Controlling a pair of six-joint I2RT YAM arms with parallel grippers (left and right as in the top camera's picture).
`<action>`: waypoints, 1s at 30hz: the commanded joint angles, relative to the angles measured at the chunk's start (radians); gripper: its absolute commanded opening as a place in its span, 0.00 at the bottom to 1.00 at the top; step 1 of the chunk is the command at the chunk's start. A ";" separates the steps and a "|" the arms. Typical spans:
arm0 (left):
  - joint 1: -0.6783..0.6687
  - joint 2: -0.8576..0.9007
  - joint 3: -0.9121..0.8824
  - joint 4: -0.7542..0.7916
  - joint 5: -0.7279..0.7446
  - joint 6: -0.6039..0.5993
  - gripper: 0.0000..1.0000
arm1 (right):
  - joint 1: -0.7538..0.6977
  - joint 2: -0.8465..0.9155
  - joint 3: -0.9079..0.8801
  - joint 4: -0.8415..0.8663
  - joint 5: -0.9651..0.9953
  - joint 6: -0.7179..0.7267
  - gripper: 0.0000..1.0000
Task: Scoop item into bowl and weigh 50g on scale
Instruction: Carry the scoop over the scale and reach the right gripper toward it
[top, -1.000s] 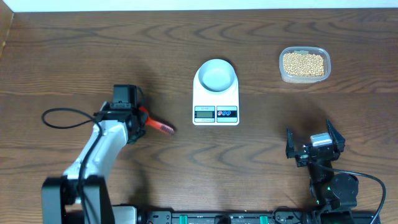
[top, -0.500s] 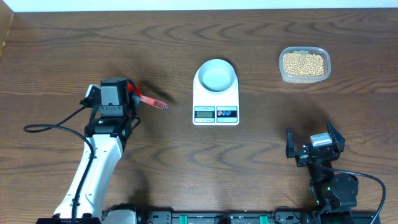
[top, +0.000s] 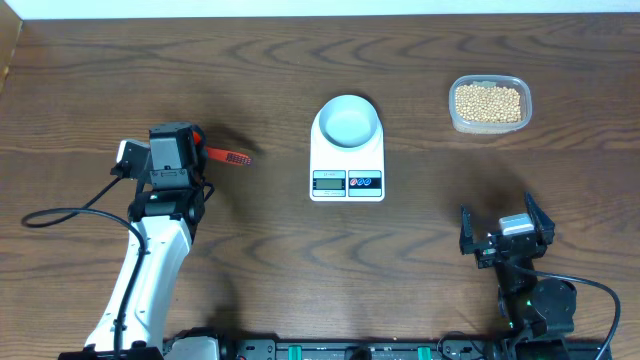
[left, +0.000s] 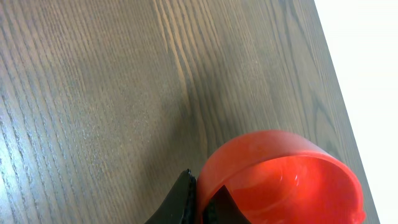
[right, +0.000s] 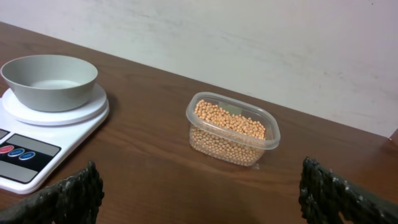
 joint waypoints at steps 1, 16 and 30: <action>0.003 -0.005 0.024 -0.003 0.010 0.003 0.07 | 0.008 -0.006 -0.002 -0.004 0.005 0.009 0.99; -0.021 -0.006 0.024 -0.007 0.229 -0.091 0.07 | 0.008 0.015 -0.002 0.027 -0.007 0.009 0.99; -0.119 -0.008 0.024 0.002 0.269 -0.100 0.07 | 0.008 0.195 -0.002 0.329 -0.086 0.010 0.99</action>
